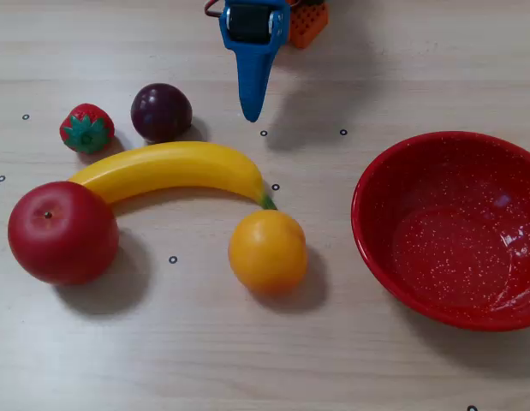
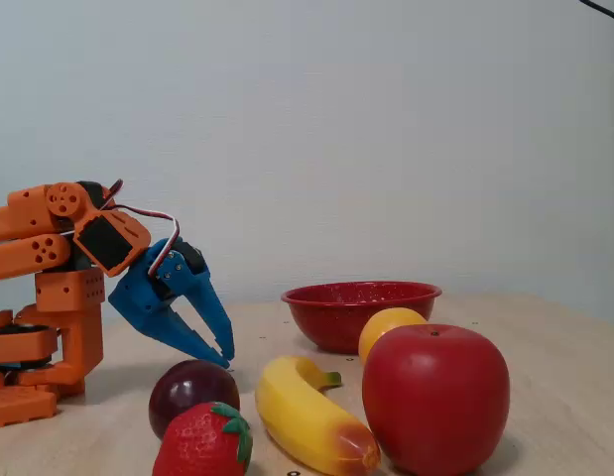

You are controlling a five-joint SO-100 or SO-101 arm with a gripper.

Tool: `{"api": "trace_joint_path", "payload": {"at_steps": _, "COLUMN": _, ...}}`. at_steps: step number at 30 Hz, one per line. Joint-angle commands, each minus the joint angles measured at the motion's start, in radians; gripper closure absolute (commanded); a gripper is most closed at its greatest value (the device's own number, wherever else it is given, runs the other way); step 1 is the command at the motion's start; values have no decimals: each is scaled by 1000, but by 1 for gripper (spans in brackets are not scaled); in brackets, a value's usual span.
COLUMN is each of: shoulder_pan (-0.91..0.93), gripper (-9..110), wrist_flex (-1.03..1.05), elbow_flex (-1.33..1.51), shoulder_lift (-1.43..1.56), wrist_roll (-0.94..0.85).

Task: Put the peach in the red bowl.

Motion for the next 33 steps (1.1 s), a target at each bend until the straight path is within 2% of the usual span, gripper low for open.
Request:
{"api": "trace_joint_path", "payload": {"at_steps": 1, "shoulder_pan": 29, "gripper": 101, "wrist_flex": -35, "elbow_flex": -153, "shoulder_lift": -141, "wrist_roll": 41}}
{"api": "trace_joint_path", "payload": {"at_steps": 8, "shoulder_pan": 37, "gripper": 101, "wrist_flex": -25, "elbow_flex": -187, "shoulder_lift": -160, "wrist_roll": 43}}
{"api": "trace_joint_path", "payload": {"at_steps": 11, "shoulder_pan": 44, "gripper": 101, "wrist_flex": 6, "elbow_flex": -290, "shoulder_lift": -253, "wrist_roll": 49}}
{"api": "trace_joint_path", "payload": {"at_steps": 17, "shoulder_pan": 38, "gripper": 101, "wrist_flex": 54, "elbow_flex": -660, "shoulder_lift": -635, "wrist_roll": 86}}
{"api": "trace_joint_path", "payload": {"at_steps": 22, "shoulder_pan": 66, "gripper": 101, "wrist_flex": 117, "elbow_flex": -974, "shoulder_lift": -960, "wrist_roll": 44}}
{"api": "trace_joint_path", "payload": {"at_steps": 33, "shoulder_pan": 64, "gripper": 98, "wrist_flex": 448, "elbow_flex": -1904, "shoulder_lift": -1752, "wrist_roll": 72}}
